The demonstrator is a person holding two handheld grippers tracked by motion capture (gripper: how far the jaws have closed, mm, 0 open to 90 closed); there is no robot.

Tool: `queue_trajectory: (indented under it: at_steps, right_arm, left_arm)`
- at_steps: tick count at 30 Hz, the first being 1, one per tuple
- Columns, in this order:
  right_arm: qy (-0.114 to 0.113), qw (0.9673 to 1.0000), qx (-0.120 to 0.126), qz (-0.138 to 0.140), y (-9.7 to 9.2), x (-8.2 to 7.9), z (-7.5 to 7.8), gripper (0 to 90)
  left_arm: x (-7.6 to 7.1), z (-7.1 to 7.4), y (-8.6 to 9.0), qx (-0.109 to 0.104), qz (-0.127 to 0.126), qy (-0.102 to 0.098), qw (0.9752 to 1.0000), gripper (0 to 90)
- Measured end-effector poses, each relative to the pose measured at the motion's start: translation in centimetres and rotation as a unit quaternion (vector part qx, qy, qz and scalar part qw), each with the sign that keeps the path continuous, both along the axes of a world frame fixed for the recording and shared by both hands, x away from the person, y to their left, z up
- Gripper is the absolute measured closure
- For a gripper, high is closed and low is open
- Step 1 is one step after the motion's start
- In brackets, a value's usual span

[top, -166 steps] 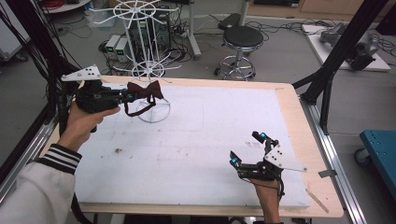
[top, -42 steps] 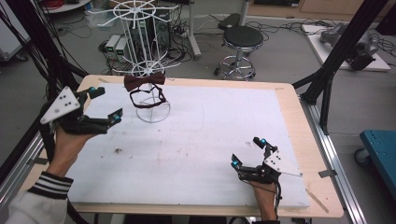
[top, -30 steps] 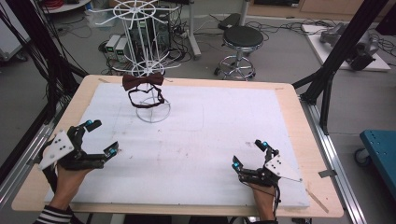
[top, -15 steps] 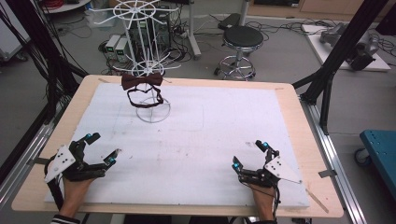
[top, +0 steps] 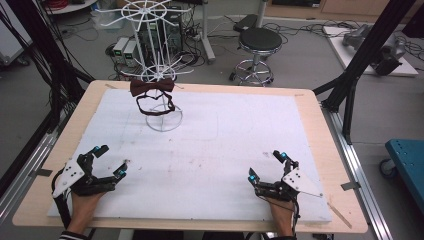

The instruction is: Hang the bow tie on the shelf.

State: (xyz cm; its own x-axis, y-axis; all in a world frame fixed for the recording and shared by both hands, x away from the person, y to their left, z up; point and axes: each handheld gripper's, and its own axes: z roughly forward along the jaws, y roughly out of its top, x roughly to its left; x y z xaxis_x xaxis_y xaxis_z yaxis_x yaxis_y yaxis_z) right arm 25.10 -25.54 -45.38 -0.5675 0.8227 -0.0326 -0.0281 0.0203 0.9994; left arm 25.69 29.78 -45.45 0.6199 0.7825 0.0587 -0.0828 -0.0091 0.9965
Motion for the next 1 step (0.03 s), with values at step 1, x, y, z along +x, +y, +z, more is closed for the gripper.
queue_trajectory:
  at_steps: [1]
  right_arm:
    - [0.001, 1.0, 0.001, 0.0, 0.01, 0.0, 0.0, 0.6]
  left_arm:
    - [0.0, 0.0, 0.0, 0.0, 0.0, 0.0, 1.0, 10.7]
